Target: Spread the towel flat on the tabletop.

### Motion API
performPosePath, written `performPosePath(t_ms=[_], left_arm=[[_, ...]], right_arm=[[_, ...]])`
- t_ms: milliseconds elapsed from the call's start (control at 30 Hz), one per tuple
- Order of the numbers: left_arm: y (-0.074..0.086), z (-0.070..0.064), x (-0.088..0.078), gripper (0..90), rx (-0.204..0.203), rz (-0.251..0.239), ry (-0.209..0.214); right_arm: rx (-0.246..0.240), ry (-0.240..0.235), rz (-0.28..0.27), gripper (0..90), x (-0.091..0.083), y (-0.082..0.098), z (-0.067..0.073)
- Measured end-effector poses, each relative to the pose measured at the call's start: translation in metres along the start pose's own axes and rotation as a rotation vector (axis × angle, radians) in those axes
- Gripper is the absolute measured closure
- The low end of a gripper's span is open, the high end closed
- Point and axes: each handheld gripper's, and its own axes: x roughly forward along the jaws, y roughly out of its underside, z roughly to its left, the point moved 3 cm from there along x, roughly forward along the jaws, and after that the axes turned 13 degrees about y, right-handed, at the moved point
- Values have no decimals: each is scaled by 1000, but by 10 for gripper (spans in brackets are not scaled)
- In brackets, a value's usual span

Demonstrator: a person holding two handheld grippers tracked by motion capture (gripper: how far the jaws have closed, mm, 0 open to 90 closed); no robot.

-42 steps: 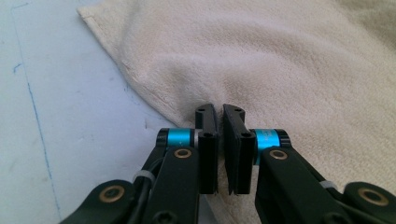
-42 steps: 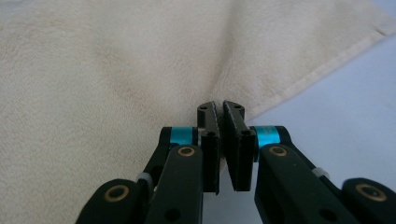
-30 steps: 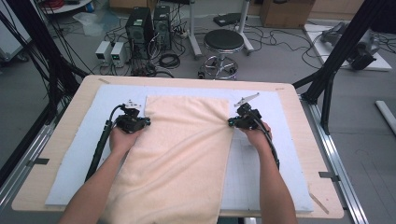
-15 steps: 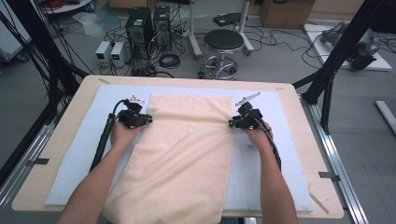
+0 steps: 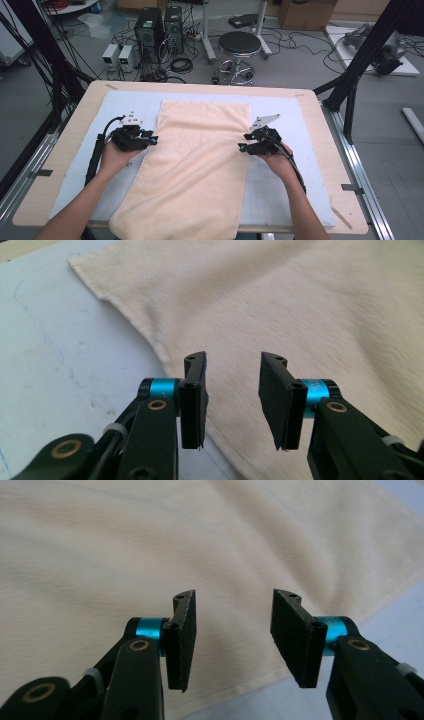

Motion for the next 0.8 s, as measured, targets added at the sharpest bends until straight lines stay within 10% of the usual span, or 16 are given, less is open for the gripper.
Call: performPosePath(t_ms=[533,667,800], left_arm=[[61,-64,-32,501,148,71,143],[76,-71,-27,632,167,151,208],[77,-71,-27,794,136,114,236]], right_arm=[[-134,-179,-40,546,-40,31,95],[-187,-204,18,652,-32,42,109],[-182,-242,12,824,-33,45,107]])
